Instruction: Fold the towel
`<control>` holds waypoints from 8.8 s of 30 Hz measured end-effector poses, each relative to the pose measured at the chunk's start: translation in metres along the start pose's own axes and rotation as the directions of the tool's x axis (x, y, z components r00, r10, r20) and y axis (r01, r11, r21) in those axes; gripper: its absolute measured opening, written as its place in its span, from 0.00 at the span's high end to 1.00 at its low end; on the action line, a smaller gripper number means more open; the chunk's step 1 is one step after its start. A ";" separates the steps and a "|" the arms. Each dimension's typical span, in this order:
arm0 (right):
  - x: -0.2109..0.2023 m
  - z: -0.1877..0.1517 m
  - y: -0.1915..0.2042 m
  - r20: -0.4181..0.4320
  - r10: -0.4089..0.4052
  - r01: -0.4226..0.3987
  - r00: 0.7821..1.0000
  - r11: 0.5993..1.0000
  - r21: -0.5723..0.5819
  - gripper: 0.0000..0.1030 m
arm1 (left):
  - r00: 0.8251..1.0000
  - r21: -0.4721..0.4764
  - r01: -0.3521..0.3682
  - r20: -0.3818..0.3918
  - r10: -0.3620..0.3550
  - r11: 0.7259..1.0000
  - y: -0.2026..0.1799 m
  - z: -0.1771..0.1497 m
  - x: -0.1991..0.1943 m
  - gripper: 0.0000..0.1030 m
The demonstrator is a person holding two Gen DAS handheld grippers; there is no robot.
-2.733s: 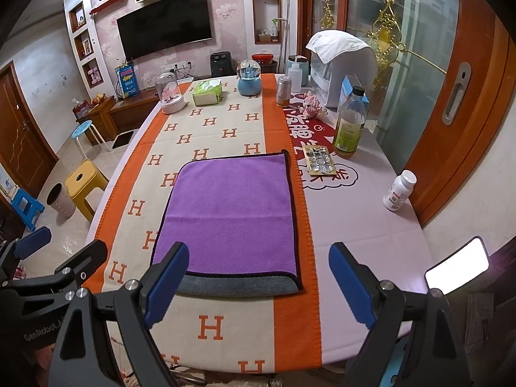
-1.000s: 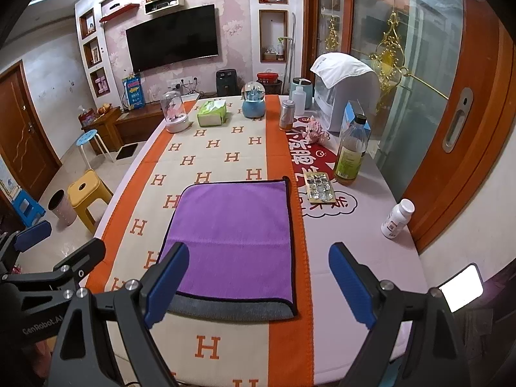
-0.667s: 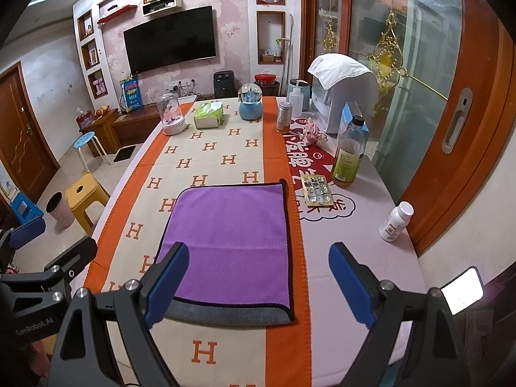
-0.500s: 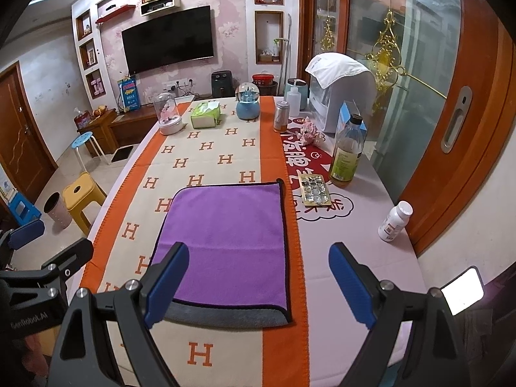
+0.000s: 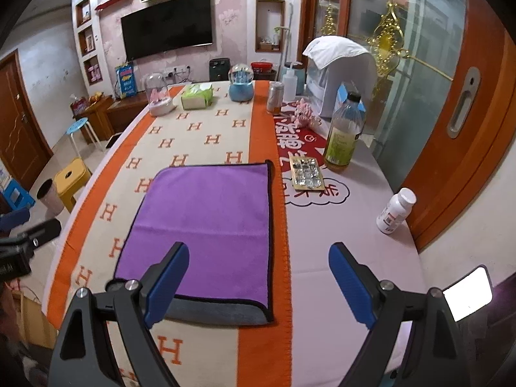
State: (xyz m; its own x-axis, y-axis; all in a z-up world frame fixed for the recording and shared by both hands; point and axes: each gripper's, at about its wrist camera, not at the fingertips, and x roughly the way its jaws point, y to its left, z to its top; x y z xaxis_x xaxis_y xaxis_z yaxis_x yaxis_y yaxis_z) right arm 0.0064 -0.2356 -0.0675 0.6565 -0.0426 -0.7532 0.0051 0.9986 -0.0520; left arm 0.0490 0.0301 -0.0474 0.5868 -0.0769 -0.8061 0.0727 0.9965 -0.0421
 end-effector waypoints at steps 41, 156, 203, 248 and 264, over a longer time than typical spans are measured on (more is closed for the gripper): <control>0.151 -0.064 -0.020 -0.419 0.379 -0.503 0.825 0.831 -0.239 0.55 | 0.838 0.174 0.493 -0.357 -0.412 0.852 0.021 -0.049 0.154 0.12; 0.294 0.125 0.002 -0.164 -0.037 0.008 0.986 0.985 -0.173 0.65 | 0.985 0.155 -0.047 -0.155 0.071 0.987 0.013 0.145 0.312 0.32; 0.059 0.055 0.047 -0.108 0.145 -0.142 0.984 0.989 0.033 0.53 | 0.999 -0.037 0.027 -0.033 -0.028 0.999 0.001 0.043 0.049 0.01; -0.046 0.014 0.061 -0.032 0.105 -0.104 0.994 0.994 0.036 0.44 | 0.998 -0.018 -0.060 0.005 0.060 0.998 -0.028 -0.012 -0.051 0.01; -0.045 0.014 0.060 -0.035 0.090 -0.089 0.995 0.995 0.036 0.44 | 0.998 -0.018 -0.068 0.000 0.068 0.998 -0.030 -0.016 -0.050 0.01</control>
State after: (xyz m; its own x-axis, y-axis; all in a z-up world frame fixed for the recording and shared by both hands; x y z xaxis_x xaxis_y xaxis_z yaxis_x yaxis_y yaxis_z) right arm -0.0127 -0.1732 -0.0276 0.6273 0.0463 -0.7774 -0.0258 0.9989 0.0386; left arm 0.0046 0.0043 -0.0152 0.5904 -0.0087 -0.8071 0.0182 0.9998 0.0026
